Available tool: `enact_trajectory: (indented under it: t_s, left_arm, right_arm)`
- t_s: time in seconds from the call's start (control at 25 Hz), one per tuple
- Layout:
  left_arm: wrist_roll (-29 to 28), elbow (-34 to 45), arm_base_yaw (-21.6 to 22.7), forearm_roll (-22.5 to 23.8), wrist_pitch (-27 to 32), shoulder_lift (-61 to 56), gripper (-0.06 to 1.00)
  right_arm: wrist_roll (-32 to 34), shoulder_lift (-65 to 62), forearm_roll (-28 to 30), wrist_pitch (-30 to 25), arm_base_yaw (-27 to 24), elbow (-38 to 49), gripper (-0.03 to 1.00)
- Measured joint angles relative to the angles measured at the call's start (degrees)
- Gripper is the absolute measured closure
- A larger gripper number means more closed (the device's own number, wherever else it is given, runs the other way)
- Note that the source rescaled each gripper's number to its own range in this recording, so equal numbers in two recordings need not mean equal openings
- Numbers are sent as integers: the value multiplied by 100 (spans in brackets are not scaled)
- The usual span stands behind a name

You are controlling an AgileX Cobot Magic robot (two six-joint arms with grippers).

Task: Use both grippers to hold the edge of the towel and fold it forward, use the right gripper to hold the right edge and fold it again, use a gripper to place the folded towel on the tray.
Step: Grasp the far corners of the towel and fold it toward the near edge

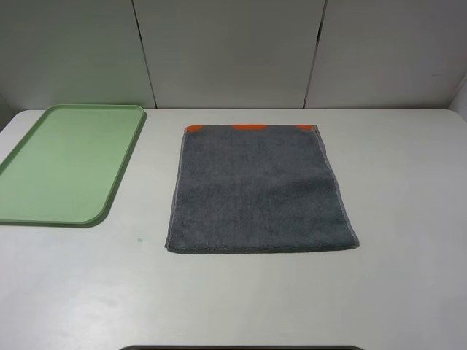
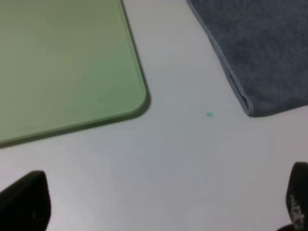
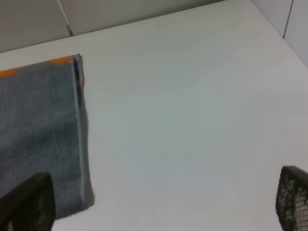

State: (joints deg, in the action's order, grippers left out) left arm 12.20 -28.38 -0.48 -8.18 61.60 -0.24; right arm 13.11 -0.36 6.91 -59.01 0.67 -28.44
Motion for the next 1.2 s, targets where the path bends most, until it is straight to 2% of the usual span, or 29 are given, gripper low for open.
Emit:
enact_trajectory:
  t_s: [1.2]
  left_arm:
    - [0, 0, 0, -5, -5, 0, -4]
  right_arm:
    - [0, 0, 0, 0, 0, 0, -3]
